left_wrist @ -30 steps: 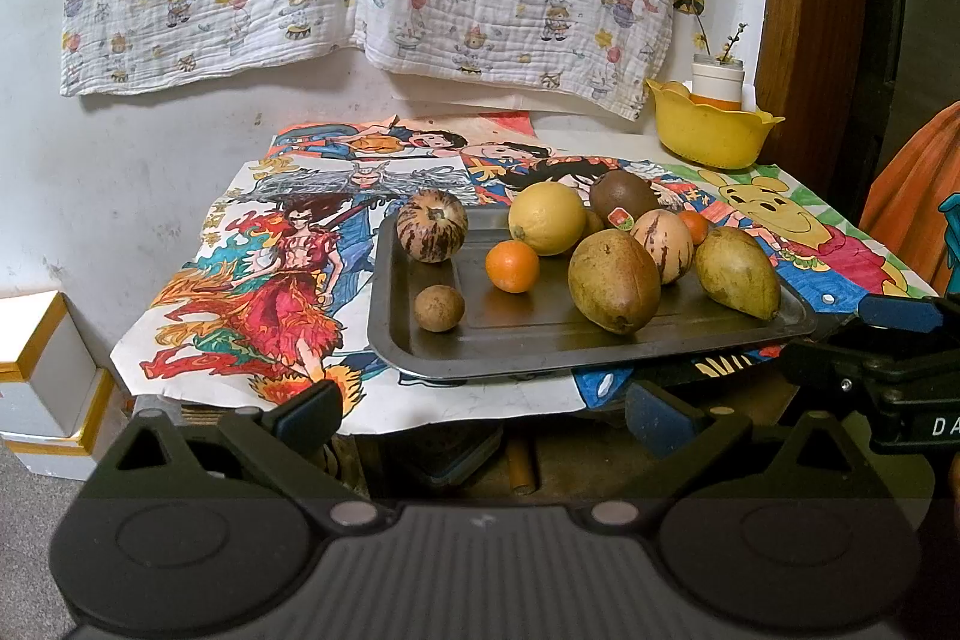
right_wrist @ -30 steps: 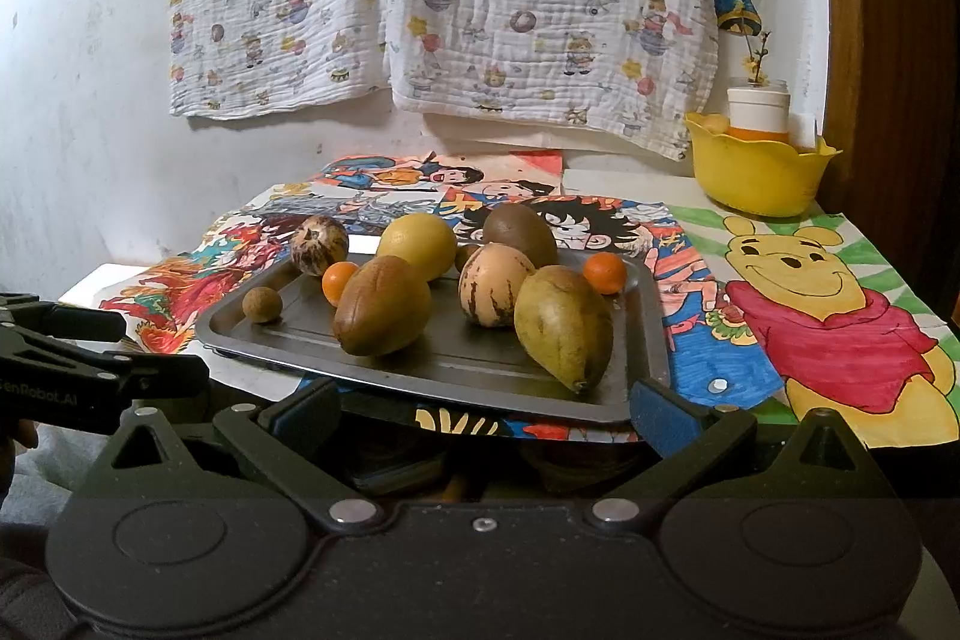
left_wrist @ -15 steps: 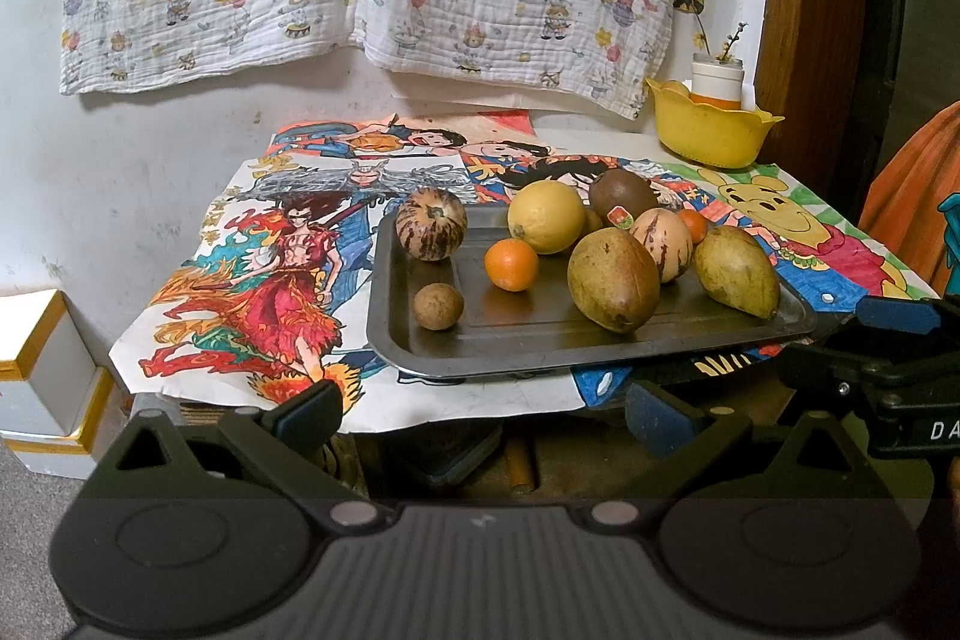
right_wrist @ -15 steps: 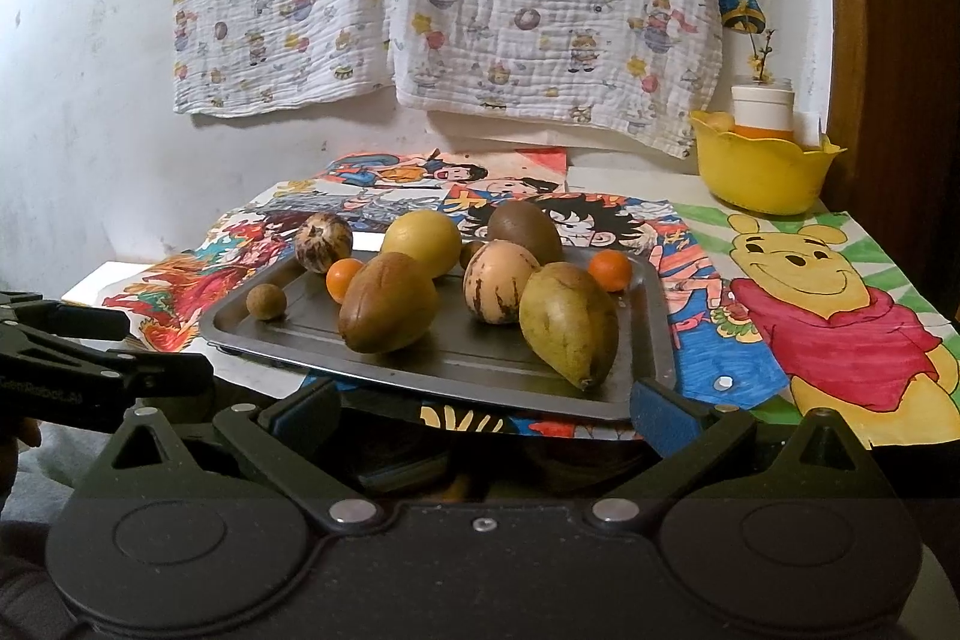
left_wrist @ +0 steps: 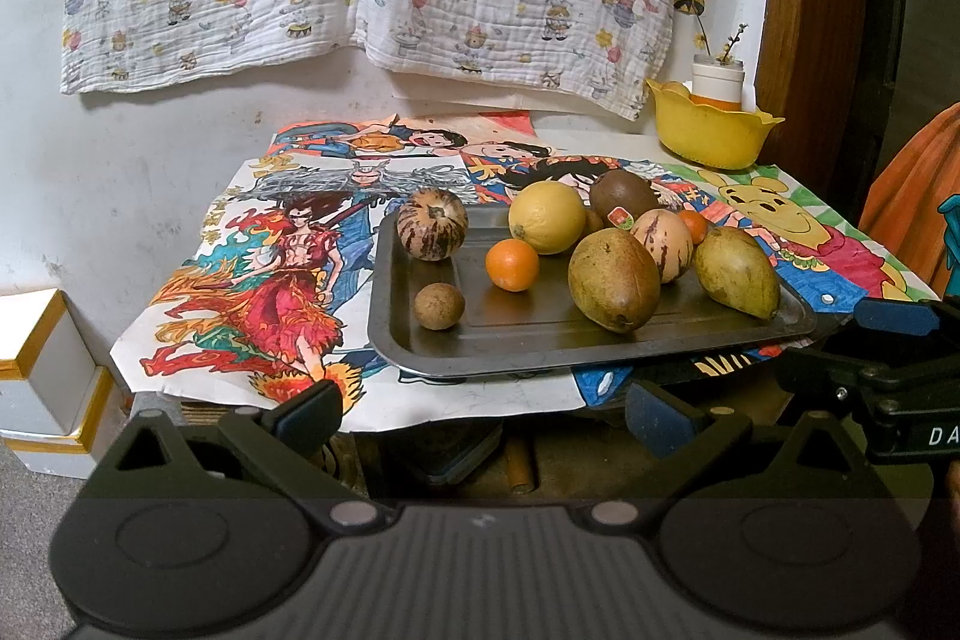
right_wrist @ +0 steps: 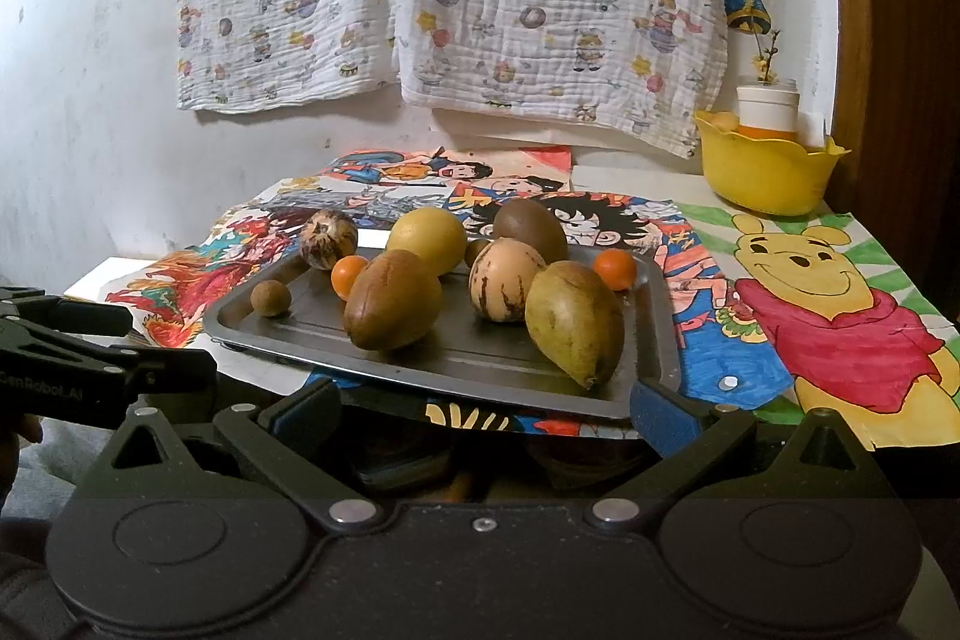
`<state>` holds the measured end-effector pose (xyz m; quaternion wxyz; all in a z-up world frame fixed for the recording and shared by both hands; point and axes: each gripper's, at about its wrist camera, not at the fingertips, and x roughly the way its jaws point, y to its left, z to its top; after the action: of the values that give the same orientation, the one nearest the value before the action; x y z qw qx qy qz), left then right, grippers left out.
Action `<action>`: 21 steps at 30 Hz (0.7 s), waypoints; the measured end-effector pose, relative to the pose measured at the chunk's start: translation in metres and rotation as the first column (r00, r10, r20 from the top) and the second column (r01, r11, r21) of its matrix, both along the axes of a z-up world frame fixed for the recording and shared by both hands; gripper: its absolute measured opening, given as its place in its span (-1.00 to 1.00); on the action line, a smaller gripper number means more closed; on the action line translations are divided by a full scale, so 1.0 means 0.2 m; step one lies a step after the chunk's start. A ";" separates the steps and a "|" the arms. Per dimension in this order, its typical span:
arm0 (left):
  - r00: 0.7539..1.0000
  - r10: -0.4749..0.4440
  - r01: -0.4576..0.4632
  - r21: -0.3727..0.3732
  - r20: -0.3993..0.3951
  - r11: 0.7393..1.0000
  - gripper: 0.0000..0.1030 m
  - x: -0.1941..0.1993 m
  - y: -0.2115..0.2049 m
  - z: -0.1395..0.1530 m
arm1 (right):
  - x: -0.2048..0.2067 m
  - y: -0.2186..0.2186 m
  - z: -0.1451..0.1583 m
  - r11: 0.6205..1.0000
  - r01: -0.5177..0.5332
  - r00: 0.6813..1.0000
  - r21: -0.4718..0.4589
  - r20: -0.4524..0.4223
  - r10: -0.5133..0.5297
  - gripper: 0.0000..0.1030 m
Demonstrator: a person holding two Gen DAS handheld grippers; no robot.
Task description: Organize fruits
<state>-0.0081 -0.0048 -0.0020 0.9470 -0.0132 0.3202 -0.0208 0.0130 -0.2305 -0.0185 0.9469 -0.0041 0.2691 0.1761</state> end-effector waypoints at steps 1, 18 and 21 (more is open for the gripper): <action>1.000 0.000 0.000 0.000 0.000 1.000 0.99 0.00 0.00 0.00 | 0.00 0.00 0.00 1.000 0.000 1.000 0.000 0.000 0.000 0.99; 1.000 0.011 -0.011 0.006 0.005 1.000 0.99 -0.01 -0.01 0.01 | 0.00 0.00 0.00 1.000 -0.002 1.000 -0.002 0.000 0.002 0.99; 1.000 0.003 -0.003 0.002 0.009 1.000 0.99 -0.01 -0.01 0.01 | 0.00 0.00 0.00 1.000 -0.003 1.000 -0.003 0.000 0.003 0.99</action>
<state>-0.0100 -0.0064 0.0008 0.9484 -0.0125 0.3161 -0.0189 0.0134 -0.2304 -0.0186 0.9466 -0.0059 0.2691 0.1773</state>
